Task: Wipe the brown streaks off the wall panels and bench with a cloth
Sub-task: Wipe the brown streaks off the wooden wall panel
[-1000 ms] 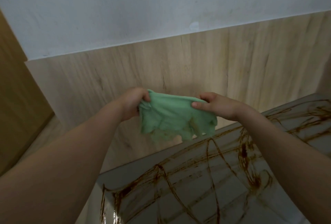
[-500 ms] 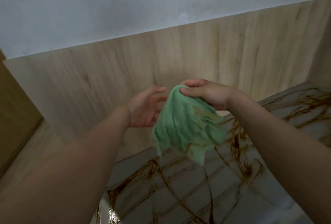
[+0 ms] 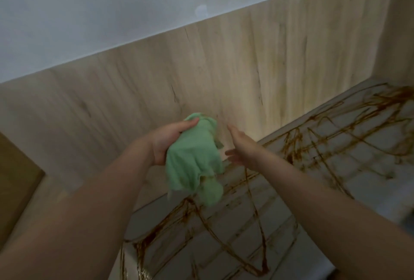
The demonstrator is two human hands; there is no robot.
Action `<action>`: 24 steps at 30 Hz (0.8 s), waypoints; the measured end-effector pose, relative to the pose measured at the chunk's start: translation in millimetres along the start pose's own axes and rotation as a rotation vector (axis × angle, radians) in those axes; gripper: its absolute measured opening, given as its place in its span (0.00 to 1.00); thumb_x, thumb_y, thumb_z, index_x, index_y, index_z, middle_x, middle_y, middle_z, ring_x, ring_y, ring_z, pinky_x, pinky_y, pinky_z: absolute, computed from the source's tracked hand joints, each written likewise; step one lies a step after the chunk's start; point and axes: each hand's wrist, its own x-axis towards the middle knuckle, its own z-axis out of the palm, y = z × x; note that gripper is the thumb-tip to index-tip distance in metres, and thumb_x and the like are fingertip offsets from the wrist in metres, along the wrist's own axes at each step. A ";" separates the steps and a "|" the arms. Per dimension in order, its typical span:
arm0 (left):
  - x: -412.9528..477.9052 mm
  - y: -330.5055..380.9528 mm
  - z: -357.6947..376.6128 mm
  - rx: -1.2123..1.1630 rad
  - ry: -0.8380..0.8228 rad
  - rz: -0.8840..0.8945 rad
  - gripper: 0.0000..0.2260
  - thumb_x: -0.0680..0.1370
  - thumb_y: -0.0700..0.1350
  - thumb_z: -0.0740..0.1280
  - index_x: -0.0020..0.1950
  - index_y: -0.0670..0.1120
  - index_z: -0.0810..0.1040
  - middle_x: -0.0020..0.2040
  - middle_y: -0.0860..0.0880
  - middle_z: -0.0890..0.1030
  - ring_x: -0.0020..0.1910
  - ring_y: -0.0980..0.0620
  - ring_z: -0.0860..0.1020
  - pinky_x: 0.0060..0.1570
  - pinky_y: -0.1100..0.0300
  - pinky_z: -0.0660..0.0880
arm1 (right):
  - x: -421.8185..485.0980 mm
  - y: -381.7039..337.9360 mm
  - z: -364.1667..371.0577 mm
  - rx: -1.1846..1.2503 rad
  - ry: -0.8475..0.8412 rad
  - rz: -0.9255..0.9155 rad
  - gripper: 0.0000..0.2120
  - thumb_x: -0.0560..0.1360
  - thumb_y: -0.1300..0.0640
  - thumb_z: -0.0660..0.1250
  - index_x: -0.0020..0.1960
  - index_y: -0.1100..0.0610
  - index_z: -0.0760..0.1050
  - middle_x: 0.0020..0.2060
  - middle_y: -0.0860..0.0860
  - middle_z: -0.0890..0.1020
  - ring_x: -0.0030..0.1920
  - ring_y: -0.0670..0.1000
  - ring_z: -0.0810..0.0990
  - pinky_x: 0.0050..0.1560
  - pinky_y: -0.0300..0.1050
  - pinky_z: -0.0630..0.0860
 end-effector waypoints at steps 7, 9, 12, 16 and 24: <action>1.0 -21.8 -22.4 -0.070 0.264 0.100 0.22 0.84 0.60 0.61 0.67 0.45 0.79 0.60 0.43 0.85 0.56 0.47 0.85 0.52 0.53 0.83 | 4.1 7.8 38.7 0.651 -0.412 -0.095 0.44 0.76 0.37 0.73 0.84 0.49 0.55 0.74 0.58 0.74 0.67 0.60 0.79 0.69 0.61 0.76; 3.3 -27.8 -30.2 0.080 0.375 0.076 0.22 0.84 0.59 0.62 0.66 0.42 0.79 0.57 0.43 0.86 0.51 0.47 0.87 0.47 0.54 0.84 | 0.6 -1.4 36.4 0.389 -0.294 -0.178 0.53 0.71 0.50 0.81 0.84 0.47 0.52 0.73 0.56 0.71 0.66 0.58 0.79 0.65 0.58 0.79; 1.3 -32.4 -36.2 0.207 0.451 0.017 0.14 0.84 0.52 0.65 0.59 0.41 0.80 0.52 0.43 0.86 0.43 0.50 0.85 0.39 0.57 0.82 | -2.2 -9.8 33.7 -0.152 -0.233 -0.323 0.31 0.74 0.58 0.78 0.75 0.54 0.73 0.63 0.52 0.81 0.57 0.51 0.84 0.59 0.49 0.83; -4.6 -28.3 -41.7 0.217 0.488 -0.016 0.07 0.81 0.46 0.72 0.52 0.43 0.79 0.56 0.41 0.85 0.46 0.48 0.82 0.45 0.54 0.80 | -3.4 -28.1 27.5 -0.667 -0.122 -0.518 0.11 0.77 0.52 0.74 0.58 0.54 0.85 0.49 0.50 0.86 0.49 0.50 0.84 0.48 0.44 0.79; -0.5 -13.1 -47.0 0.774 0.420 0.145 0.06 0.77 0.38 0.74 0.53 0.42 0.84 0.52 0.41 0.85 0.50 0.48 0.82 0.56 0.52 0.80 | 0.7 -56.1 -2.5 -1.019 -0.045 -0.482 0.13 0.82 0.45 0.66 0.59 0.52 0.81 0.50 0.50 0.81 0.52 0.54 0.79 0.51 0.48 0.76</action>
